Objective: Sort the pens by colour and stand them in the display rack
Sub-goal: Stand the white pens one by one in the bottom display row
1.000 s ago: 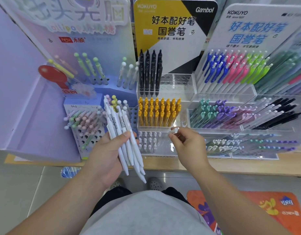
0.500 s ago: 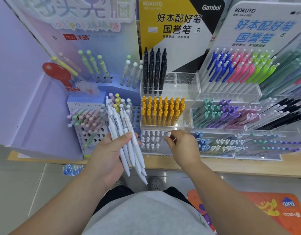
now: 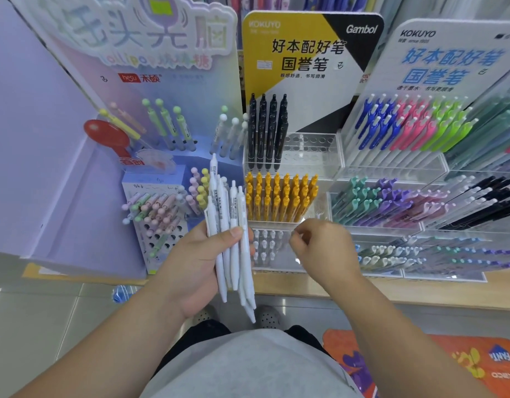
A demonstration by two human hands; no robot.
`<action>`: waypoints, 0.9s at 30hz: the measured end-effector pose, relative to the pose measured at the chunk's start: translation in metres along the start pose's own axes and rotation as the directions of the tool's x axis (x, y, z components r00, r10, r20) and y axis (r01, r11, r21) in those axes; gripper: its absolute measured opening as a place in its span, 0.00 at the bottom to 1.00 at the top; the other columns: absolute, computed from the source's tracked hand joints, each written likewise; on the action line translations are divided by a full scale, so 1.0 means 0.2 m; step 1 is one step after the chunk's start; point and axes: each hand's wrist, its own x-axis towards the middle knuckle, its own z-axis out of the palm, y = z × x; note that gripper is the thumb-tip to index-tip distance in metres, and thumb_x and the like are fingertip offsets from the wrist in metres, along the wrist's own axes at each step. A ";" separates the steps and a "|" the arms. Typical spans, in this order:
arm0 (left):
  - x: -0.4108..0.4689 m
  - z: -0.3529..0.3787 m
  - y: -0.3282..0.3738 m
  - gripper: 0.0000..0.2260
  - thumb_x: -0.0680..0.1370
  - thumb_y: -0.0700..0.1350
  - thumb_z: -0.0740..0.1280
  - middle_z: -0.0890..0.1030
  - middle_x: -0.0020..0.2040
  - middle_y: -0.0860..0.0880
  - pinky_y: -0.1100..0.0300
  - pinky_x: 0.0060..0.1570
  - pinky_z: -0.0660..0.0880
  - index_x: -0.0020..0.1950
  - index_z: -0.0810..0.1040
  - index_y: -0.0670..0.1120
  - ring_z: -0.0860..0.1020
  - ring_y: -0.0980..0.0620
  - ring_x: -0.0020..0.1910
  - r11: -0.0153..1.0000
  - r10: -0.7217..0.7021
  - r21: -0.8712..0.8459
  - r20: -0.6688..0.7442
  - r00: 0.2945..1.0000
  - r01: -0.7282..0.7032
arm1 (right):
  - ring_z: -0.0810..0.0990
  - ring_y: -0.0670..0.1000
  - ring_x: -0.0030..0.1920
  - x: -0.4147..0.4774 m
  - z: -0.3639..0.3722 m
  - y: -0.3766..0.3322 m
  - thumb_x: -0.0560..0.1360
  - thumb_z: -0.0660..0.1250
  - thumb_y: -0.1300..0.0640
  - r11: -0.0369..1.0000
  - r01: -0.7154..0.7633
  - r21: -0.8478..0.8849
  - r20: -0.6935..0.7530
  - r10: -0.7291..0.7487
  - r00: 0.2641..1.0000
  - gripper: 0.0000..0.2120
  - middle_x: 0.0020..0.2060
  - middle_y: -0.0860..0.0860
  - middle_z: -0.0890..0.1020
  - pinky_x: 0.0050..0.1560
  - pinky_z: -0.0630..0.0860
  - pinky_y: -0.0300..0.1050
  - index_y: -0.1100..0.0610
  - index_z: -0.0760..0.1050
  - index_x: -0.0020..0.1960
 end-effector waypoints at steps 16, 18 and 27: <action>0.06 0.11 0.08 0.13 0.73 0.38 0.70 0.80 0.44 0.40 0.53 0.39 0.78 0.58 0.81 0.42 0.78 0.47 0.38 0.962 -0.217 0.235 0.363 0.906 0.136 | 0.65 0.53 0.29 0.24 -0.38 -0.39 0.78 0.69 0.51 0.499 -0.291 0.816 0.317 0.035 0.948 0.15 0.35 0.56 0.80 0.27 0.60 0.42 0.65 0.81 0.49; 0.06 0.10 0.07 0.12 0.73 0.38 0.70 0.80 0.44 0.40 0.52 0.39 0.78 0.57 0.82 0.43 0.79 0.46 0.38 0.958 -0.233 0.246 0.371 0.899 0.146 | 0.67 0.50 0.27 0.24 -0.40 -0.37 0.79 0.67 0.54 0.453 -0.261 0.852 0.247 0.091 0.965 0.13 0.39 0.54 0.81 0.26 0.62 0.41 0.64 0.81 0.52; 0.10 0.05 0.04 0.17 0.72 0.39 0.70 0.79 0.44 0.41 0.51 0.39 0.79 0.61 0.78 0.40 0.79 0.47 0.37 0.977 -0.211 0.051 0.301 0.930 0.206 | 0.79 0.49 0.34 0.13 -0.54 -0.20 0.81 0.62 0.59 0.470 0.124 0.874 -0.234 0.182 0.955 0.07 0.43 0.54 0.83 0.32 0.75 0.41 0.56 0.79 0.55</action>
